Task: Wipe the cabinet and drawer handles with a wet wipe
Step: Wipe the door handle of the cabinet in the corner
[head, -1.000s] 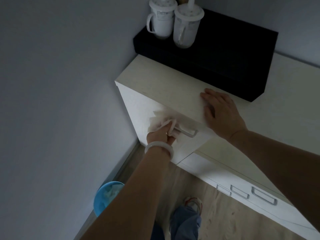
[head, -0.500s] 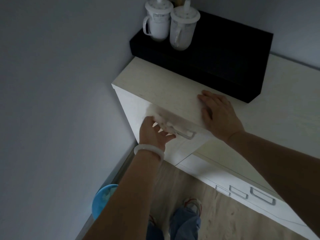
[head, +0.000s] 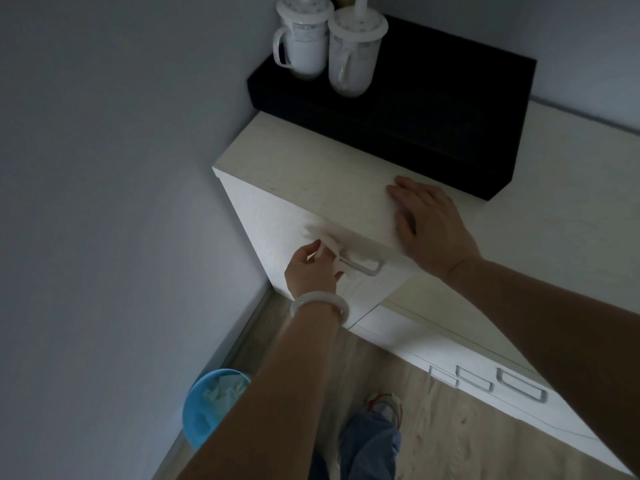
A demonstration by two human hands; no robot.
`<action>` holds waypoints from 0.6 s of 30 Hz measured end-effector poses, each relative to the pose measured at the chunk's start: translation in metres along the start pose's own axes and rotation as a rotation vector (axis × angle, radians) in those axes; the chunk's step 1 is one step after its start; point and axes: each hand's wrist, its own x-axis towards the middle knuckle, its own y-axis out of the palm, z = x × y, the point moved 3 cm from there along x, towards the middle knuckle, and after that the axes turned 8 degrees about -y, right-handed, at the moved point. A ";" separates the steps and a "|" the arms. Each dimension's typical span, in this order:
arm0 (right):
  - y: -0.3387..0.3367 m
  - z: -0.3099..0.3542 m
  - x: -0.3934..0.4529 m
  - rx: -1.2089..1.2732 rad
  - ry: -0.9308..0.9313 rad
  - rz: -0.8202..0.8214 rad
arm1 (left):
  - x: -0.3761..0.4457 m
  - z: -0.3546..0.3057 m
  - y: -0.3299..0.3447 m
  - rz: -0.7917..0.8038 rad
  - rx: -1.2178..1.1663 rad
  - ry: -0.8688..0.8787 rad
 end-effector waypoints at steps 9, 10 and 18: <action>-0.001 0.001 0.000 0.007 -0.002 0.000 | 0.012 -0.033 -0.013 0.033 0.010 -0.009; -0.001 0.001 0.000 0.008 0.003 0.004 | 0.010 -0.033 -0.011 0.040 0.031 -0.008; -0.001 0.002 0.000 -0.006 0.014 0.022 | -0.010 0.009 0.002 0.027 -0.037 -0.060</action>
